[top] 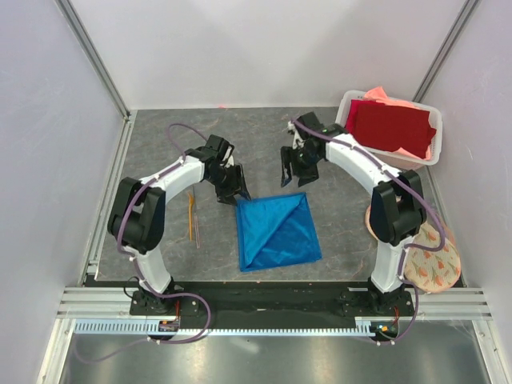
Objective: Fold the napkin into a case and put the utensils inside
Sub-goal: Smooth out the upper triangle-folded napkin at the center of the board, then pick up the upper triangle-folded napkin from the center of the board.
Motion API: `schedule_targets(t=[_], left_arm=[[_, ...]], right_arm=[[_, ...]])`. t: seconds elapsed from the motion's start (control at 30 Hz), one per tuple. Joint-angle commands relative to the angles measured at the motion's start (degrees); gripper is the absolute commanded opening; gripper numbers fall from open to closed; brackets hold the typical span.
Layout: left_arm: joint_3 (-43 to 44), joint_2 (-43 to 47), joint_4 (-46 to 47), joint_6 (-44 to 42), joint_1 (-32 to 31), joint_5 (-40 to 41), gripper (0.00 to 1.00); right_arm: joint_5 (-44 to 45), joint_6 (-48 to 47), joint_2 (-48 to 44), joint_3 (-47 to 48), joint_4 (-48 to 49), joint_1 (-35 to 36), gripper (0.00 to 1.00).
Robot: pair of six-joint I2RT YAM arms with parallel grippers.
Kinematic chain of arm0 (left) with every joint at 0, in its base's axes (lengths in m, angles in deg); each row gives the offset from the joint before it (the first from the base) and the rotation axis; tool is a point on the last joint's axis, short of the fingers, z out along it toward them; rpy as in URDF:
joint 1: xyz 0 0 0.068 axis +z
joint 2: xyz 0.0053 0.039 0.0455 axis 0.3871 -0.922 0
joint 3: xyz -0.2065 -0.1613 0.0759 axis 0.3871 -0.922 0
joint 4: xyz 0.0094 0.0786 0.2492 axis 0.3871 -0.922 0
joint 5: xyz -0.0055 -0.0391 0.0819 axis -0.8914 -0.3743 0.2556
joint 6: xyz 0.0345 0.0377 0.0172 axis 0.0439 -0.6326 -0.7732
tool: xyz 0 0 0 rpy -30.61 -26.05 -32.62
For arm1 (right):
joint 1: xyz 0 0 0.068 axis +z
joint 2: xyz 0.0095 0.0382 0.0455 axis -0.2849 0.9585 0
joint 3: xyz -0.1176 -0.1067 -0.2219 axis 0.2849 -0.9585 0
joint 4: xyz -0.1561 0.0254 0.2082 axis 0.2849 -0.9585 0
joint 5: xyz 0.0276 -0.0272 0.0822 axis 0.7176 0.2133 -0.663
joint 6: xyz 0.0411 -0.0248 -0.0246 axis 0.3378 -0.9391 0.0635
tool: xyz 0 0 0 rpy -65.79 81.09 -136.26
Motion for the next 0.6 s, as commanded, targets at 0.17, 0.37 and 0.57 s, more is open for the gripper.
schedule_targets(t=[0.17,0.37,0.57], left_arm=[[6.48,-4.23,-5.74,-4.14,0.83,4.45,0.57],[4.63,-4.66,-5.65,-3.7,0.75,3.83,0.57],[5.42,-6.42,-5.48,-4.49,0.75,5.24,0.48]], right_arm=[[-2.39,5.26,-8.08,-19.62,7.13,3.93,0.4],[-0.81,5.43,-10.63,-27.45,9.94,3.92,0.28],[-1.51,6.31,-10.72,-30.45,12.15,3.92,0.23]])
